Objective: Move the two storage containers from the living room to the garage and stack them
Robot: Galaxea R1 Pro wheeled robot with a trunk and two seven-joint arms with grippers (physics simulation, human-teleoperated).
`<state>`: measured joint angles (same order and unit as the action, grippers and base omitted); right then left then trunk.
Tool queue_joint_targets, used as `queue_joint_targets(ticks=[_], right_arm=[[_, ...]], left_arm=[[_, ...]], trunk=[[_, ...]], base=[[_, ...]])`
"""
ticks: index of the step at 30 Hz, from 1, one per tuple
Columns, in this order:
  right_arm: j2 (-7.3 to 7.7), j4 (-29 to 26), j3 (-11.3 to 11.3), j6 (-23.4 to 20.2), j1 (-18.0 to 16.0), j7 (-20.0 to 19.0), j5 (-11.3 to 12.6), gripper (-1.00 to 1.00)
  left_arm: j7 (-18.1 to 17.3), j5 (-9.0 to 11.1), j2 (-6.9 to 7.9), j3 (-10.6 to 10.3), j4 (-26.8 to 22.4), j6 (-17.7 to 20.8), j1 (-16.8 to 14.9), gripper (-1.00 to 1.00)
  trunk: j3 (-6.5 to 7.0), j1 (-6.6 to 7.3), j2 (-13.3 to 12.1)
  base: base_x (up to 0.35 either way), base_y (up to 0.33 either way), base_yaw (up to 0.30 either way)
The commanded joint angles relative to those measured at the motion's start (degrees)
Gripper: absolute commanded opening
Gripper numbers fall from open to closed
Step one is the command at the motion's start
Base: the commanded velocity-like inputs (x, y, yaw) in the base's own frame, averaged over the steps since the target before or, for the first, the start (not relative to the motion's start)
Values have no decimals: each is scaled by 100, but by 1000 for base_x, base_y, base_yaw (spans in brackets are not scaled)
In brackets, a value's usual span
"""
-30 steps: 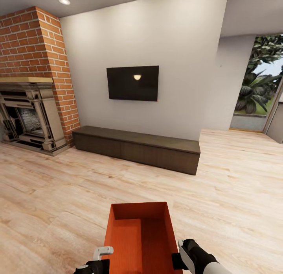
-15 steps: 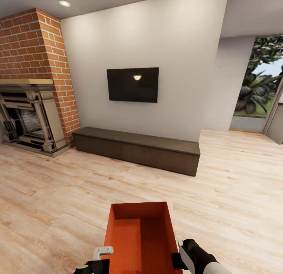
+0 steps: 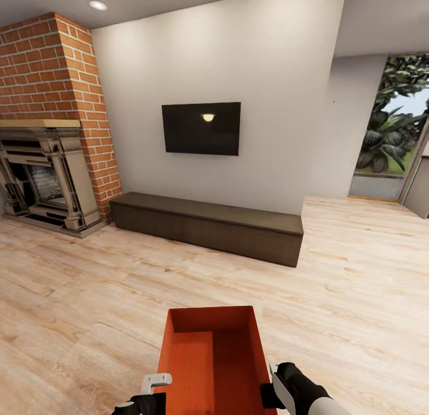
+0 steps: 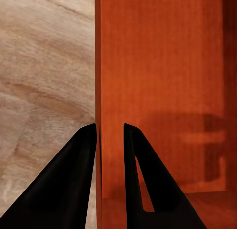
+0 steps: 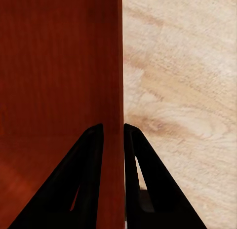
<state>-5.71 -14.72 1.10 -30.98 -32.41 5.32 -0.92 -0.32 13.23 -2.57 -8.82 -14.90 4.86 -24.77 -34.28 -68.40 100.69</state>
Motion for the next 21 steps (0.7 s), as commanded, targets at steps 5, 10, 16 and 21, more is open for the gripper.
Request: queue_joint_targets(ticks=[5,10,16,21], right_arm=[[35,-15,-165,-22,-3,22,58,-100],[40,-14,-162,-22,-3,22,57,-100],[42,-13,-163,-22,-3,22,58,-100],[38,-13,-163,-22,-3,22,59,-100]], left_arm=[[24,119,11,-120,2,33,-2,-100],[24,119,11,-120,4,33,-2,-100],[24,118,11,-120,5,33,-2,-100],[24,118,11,-120,5,33,-3,-100]], trunk=[[-6,1,3],[-6,1,3],[84,110,-197],[174,220,-398]], base=[[0,0,0],[0,0,0],[0,0,0],[0,0,0]])
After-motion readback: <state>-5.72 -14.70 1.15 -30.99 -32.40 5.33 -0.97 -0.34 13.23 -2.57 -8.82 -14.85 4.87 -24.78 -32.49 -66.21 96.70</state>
